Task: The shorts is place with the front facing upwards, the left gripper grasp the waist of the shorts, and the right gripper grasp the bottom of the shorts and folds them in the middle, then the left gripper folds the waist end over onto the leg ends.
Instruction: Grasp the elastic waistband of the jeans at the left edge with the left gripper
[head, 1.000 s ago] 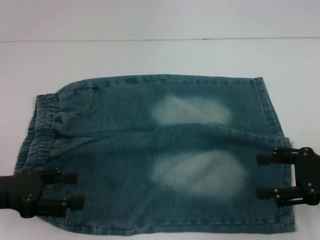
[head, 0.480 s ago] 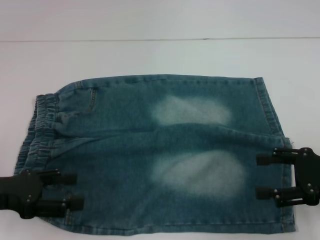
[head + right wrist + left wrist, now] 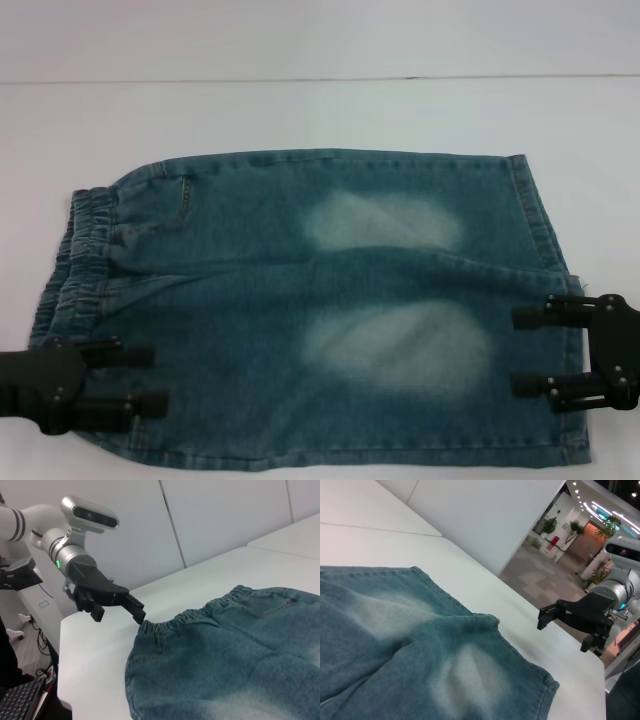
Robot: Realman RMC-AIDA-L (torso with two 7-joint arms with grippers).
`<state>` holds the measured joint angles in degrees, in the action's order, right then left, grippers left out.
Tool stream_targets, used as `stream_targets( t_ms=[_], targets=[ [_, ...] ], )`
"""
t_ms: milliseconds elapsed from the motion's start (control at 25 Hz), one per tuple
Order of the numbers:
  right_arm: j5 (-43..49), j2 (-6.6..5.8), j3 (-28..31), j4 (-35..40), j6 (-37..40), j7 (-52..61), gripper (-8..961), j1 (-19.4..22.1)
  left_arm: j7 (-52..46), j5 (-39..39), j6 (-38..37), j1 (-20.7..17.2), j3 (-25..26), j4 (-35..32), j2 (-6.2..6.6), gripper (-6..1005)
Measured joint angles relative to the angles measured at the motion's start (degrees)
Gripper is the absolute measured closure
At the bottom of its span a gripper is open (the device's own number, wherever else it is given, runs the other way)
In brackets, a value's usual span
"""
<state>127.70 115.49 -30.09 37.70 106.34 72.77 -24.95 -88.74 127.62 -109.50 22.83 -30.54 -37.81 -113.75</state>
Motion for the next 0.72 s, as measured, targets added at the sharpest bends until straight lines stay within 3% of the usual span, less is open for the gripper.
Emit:
stream_targets(
  t_ms=[160, 440, 720],
  targets=[
    [0.0, -0.02, 0.1, 0.0, 0.0, 0.0, 71, 0.0, -5.3, 0.0, -0.8, -0.3, 0.1, -4.0, 0.24, 129],
    [-0.2, -0.07, 0.3, 0.0, -0.2, 0.0, 70, -0.1, -17.3, 0.1, -3.4, -3.1, 3.2, -17.5, 0.64, 129],
    [-0.4, 0.16, 0.9, 0.0, -0.3, -0.2, 70, -0.2, -21.1, 3.0, -3.7, -5.5, 5.5, -21.7, 1.17, 130]
  ],
)
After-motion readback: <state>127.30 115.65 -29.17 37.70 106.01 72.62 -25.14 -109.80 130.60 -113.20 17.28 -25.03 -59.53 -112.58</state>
